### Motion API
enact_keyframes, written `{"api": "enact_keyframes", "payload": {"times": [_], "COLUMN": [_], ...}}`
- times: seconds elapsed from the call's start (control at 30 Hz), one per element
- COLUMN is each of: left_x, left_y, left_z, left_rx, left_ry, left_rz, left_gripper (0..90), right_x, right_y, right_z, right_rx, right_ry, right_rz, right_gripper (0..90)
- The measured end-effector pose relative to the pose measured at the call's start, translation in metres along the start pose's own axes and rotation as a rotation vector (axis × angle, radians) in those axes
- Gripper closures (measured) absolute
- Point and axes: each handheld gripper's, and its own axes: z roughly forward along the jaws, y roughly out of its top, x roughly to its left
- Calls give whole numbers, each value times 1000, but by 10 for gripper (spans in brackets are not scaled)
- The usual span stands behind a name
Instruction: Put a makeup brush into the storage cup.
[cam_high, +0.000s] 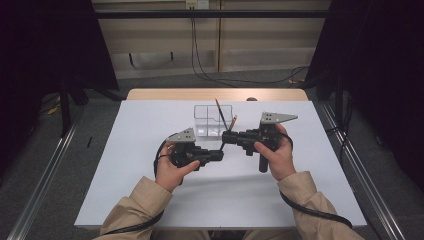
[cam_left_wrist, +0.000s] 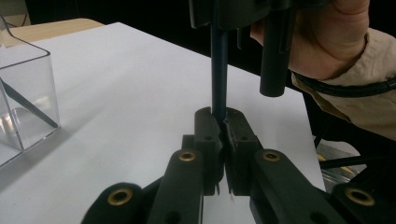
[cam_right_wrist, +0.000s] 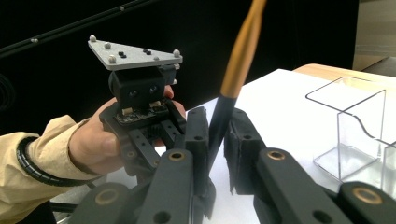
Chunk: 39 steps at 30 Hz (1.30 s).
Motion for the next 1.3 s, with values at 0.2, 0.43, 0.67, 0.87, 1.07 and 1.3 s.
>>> {"api": "enact_keyframes", "payload": {"times": [0.2,0.43,0.67,0.87,1.07,1.3], "left_x": [-3,-3,-3,-1,0,1], "left_y": [-3,-4,-5,-4,-2,-1], "left_z": [10,16,17,14,9,5], "left_rx": [16,0,-3,-46,-88,-101], "left_ry": [-19,-35,-49,-66,-81,-57], "left_rz": [0,-11,-15,-37,-36,-4], "left_gripper": [840,832,813,720,571,386], "right_x": [1,2,1,2,2,2], "right_y": [-1,-1,-3,-1,0,1], "right_z": [4,6,4,3,0,-1], "right_rx": [13,24,19,16,2,3], "right_ry": [16,18,24,29,26,26], "right_rz": [9,8,4,-10,-13,-21], "right_gripper": [836,838,839,840,840,840]}}
